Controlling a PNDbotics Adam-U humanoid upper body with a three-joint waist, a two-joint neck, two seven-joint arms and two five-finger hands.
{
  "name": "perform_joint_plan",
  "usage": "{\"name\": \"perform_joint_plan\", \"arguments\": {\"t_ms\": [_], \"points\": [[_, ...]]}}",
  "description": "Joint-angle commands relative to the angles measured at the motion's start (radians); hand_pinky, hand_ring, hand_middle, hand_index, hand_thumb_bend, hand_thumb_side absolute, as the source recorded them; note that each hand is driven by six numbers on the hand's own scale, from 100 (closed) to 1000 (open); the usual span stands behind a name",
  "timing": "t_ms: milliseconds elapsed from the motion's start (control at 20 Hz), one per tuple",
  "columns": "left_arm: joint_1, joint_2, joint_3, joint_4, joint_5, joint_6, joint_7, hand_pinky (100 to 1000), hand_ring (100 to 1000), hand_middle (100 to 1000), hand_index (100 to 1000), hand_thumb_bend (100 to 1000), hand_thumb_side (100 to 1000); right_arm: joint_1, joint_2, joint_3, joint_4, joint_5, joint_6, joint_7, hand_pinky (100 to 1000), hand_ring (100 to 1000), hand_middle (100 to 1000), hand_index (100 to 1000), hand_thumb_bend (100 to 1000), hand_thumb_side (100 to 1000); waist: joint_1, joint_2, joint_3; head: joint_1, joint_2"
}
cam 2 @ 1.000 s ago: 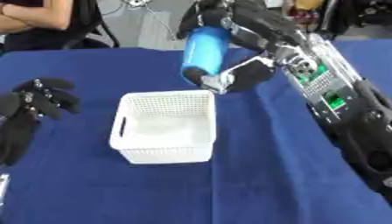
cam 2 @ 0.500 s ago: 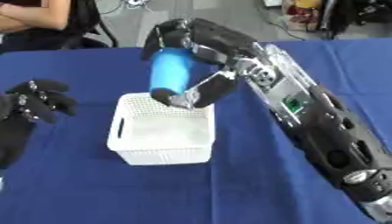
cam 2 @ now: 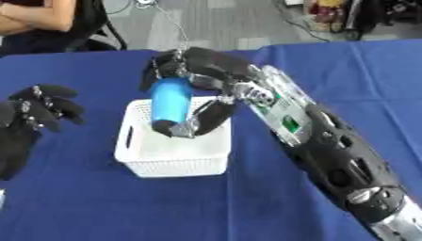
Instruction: Pick up objects on the table and place them in the box.
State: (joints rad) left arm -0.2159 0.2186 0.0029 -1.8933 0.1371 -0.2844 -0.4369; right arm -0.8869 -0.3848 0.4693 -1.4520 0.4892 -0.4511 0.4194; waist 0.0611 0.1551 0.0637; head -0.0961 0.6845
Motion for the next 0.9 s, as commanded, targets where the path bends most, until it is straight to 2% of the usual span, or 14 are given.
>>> {"name": "perform_joint_plan", "arguments": {"t_ms": [50,300,350,400,450,550,650,800,900], "points": [[-0.011,0.003,0.000,-0.017,0.006,-0.001,-0.003,616,652,758,530,143,1000,-0.007,0.006,-0.001,0.027,0.024,-0.020,-0.005,132,396,739,788,347,493,0.000,-0.010,0.002,-0.011,-0.018],[-0.019,0.003,-0.006,-0.018,0.010,-0.002,-0.008,616,652,758,531,142,1000,0.005,0.032,-0.010,0.147,0.088,-0.056,-0.026,151,419,747,797,356,477,0.007,-0.006,0.008,-0.018,-0.024],[-0.021,0.003,-0.008,-0.019,0.012,-0.002,-0.009,616,652,757,531,141,1000,0.005,0.035,-0.015,0.170,0.111,-0.066,-0.038,246,492,773,814,398,498,0.009,-0.005,0.010,-0.020,-0.026],[-0.022,0.003,-0.008,-0.019,0.013,-0.003,-0.010,616,652,757,531,141,1000,0.006,0.037,-0.019,0.190,0.137,-0.077,-0.054,275,511,779,819,419,506,0.011,-0.005,0.012,-0.022,-0.028],[-0.023,0.003,-0.009,-0.019,0.015,-0.003,-0.010,616,652,757,531,142,1000,0.005,0.038,-0.023,0.206,0.166,-0.090,-0.070,603,754,873,876,592,576,0.011,-0.004,0.013,-0.022,-0.029],[-0.023,0.003,-0.009,-0.018,0.016,-0.003,-0.011,616,652,758,531,141,1000,0.005,0.038,-0.027,0.225,0.233,-0.114,-0.093,898,922,989,963,806,645,0.012,-0.004,0.013,-0.022,-0.029],[-0.024,0.003,-0.010,-0.018,0.017,-0.003,-0.012,616,652,758,531,142,1000,0.007,0.038,-0.030,0.239,0.292,-0.131,-0.105,1000,1000,1000,1000,877,664,0.012,-0.005,0.012,-0.019,-0.028],[-0.023,0.003,-0.011,-0.018,0.017,-0.003,-0.013,616,653,758,531,141,1000,0.009,0.037,-0.032,0.247,0.341,-0.153,-0.117,1000,1000,1000,1000,934,697,0.012,-0.005,0.011,-0.014,-0.028],[-0.023,0.003,-0.011,-0.018,0.017,-0.003,-0.013,616,653,758,531,141,1000,0.011,0.037,-0.032,0.248,0.355,-0.163,-0.124,1000,1000,1000,1000,939,708,0.013,-0.005,0.010,-0.012,-0.028]]}}
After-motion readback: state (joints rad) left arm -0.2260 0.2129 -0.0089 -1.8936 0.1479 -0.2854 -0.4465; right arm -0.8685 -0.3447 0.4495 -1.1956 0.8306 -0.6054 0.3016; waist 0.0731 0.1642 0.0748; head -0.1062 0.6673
